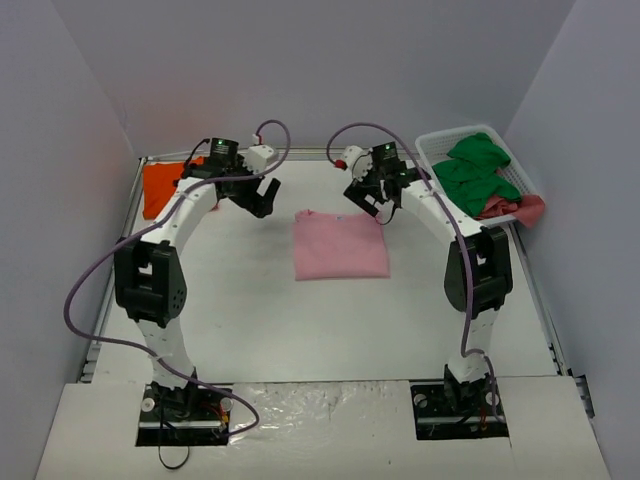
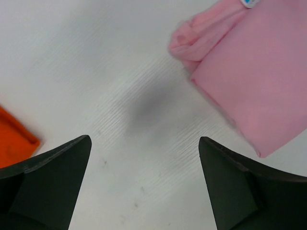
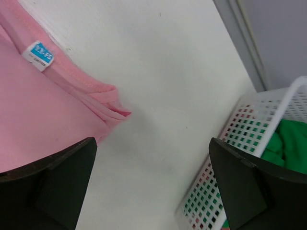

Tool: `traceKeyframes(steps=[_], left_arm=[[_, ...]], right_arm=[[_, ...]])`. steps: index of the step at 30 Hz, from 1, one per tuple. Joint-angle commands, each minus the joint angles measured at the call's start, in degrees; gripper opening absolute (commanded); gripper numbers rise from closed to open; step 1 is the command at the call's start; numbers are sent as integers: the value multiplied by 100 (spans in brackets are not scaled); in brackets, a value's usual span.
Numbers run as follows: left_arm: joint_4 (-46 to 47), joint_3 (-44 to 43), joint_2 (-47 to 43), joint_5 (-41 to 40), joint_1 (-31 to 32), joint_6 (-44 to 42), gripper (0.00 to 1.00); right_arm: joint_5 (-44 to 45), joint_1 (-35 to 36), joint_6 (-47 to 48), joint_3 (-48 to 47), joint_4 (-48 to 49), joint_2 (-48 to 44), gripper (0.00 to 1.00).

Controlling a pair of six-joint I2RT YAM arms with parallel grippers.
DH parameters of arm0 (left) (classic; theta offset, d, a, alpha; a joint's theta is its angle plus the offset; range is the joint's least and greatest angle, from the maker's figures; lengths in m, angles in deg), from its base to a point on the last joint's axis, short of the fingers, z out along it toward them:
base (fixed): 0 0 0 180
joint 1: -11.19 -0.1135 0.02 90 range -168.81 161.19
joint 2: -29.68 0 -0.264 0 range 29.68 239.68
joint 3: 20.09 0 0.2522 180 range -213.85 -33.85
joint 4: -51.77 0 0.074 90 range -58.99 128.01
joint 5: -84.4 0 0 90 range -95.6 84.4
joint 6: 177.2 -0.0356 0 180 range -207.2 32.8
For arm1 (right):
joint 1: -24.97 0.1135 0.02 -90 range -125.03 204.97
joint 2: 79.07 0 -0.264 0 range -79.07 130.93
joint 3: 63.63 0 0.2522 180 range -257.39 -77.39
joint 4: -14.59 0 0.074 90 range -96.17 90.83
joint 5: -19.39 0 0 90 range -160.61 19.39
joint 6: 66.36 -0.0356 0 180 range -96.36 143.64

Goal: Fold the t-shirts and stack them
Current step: Fold the long partially folded tshirt into a neat square, then put the neatly folded tshirt into the corner of the board with the left arm

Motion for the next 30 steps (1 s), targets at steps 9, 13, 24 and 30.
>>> traceKeyframes(steps=[9, 13, 24, 30], left_arm=[[259, 1359, -1570, -1930, -888, 1417, 94], [108, 1789, -1948, -836, -1381, 1787, 94], [1287, 3372, -3162, 343, -2120, 2324, 94], [1392, 3425, -3004, 670, -2331, 2509, 94]], right_arm=[[1641, 1955, -867, 735, 513, -1040, 100], [1975, 2949, -654, 1280, 592, -1111, 100], [2133, 3899, -592, 1501, 495, -549, 25], [2116, 3935, -478, 1667, 381, -399, 42]])
